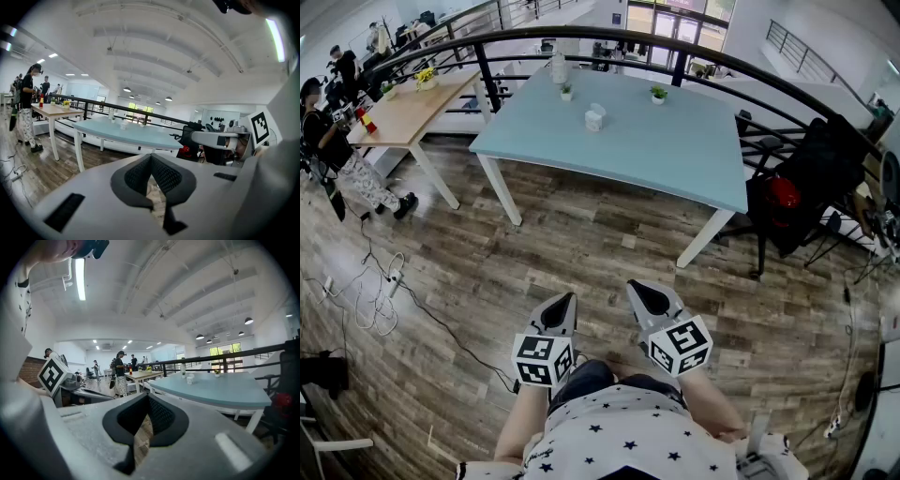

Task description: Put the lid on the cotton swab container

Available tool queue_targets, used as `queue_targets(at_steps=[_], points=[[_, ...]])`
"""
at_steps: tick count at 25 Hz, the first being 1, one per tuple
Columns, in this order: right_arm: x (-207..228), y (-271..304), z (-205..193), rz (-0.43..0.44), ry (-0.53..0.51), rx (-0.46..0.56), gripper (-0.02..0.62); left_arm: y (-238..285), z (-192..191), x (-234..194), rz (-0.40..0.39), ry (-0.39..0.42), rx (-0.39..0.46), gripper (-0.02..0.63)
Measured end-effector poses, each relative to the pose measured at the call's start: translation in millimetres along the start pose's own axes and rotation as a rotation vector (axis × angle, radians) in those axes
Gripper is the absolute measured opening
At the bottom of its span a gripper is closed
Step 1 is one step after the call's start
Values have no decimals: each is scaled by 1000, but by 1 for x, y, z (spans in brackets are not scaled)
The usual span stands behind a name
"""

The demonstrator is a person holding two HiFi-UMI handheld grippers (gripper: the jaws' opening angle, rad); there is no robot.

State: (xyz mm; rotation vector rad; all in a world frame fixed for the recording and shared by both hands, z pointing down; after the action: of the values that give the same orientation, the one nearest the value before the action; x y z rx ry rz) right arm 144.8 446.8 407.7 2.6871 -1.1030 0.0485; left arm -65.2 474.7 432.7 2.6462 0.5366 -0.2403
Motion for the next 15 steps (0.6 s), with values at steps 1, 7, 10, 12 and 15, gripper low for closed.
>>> queue_targets(at_steps=[1,7,10,12,15], points=[[-3,-5,-1,1,-1,1,5,-4,-2,3,-2,-3,4,2],[-16,-26,-8,6,-2,4,5,-21,-8,13,6,-16,34,2],[-18,-34,-8,22,-4,10,5,-26,-10,20,7,-5,47,2],[-19,-38,-6,35,2,23,5,-28,-8,23,16,4,53,2],[-19,-44,-3,35,9,37,5,-31,-6,26,35,-1,61,2]])
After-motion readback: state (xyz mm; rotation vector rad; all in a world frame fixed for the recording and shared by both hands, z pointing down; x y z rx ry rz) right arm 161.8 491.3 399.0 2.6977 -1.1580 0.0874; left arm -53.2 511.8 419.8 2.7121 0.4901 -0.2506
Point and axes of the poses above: the fingertips, and each gripper's own axes: y forward along the fingers, x to its right, z out of its top, the point moved 9 cm from there along -y, backward along the fingers, and after that the axes turned 1 degree about -y, right-handed, at the moved point
